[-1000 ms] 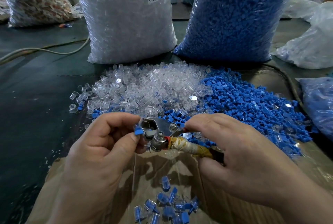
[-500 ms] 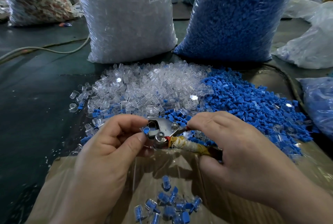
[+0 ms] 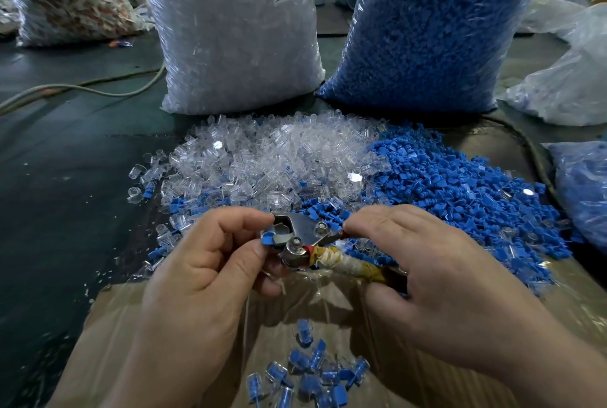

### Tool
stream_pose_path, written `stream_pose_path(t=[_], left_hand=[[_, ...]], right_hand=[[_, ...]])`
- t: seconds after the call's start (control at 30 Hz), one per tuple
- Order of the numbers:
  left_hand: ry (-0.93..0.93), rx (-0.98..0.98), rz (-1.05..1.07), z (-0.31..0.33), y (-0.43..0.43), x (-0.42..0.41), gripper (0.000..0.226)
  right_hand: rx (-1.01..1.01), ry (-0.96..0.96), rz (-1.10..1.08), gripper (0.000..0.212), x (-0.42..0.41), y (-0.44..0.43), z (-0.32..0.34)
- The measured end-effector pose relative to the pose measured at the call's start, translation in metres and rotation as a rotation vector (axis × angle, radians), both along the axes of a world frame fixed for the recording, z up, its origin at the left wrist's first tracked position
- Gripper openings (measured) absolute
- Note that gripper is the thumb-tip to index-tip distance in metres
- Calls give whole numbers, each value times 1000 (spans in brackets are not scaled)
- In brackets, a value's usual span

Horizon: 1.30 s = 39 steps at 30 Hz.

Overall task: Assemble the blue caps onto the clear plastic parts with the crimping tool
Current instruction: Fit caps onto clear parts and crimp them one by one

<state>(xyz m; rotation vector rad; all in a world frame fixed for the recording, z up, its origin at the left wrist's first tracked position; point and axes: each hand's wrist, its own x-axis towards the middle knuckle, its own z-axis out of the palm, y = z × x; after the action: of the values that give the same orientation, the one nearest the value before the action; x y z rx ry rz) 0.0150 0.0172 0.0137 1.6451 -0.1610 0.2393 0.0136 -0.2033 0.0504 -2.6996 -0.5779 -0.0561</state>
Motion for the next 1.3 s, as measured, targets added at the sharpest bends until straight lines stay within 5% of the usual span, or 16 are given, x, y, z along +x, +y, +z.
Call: stream_pose_path(t=[1.3], left_hand=[[27, -13, -71, 0, 0, 0, 30]], right_hand=[[-111, -43, -29, 56, 0, 6, 0]])
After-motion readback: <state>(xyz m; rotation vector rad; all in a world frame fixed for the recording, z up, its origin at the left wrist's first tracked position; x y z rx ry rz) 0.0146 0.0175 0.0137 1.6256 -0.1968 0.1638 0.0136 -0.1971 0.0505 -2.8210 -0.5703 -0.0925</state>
